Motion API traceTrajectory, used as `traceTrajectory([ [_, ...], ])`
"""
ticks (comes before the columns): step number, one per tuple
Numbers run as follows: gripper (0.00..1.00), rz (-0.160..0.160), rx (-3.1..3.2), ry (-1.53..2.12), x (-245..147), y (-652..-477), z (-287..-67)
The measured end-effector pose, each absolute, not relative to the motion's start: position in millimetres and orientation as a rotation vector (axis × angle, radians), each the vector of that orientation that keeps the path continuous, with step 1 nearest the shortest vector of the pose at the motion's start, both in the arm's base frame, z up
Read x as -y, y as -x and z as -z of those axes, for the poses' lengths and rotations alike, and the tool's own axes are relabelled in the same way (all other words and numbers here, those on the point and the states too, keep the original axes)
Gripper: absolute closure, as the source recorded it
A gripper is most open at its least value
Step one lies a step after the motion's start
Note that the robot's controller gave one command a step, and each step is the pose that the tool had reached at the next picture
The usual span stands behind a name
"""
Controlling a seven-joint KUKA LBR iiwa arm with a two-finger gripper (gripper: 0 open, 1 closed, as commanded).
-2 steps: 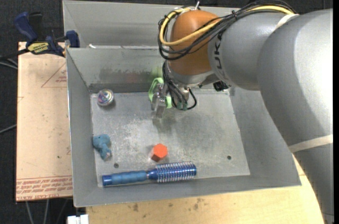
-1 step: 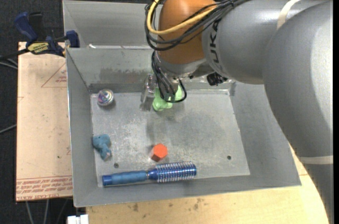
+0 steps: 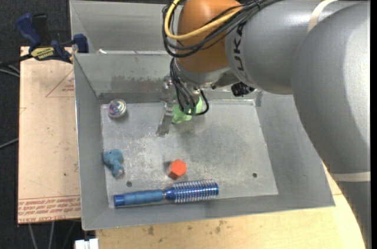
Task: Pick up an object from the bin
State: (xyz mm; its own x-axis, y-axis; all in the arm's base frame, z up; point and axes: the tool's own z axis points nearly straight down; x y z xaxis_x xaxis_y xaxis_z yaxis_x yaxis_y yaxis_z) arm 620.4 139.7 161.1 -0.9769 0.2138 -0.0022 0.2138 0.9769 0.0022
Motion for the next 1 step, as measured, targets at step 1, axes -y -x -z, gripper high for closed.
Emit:
traceTrajectory([
  [1,0.00,-0.002,-3.140,0.004,-72.0,-644.0,-69.0],
])
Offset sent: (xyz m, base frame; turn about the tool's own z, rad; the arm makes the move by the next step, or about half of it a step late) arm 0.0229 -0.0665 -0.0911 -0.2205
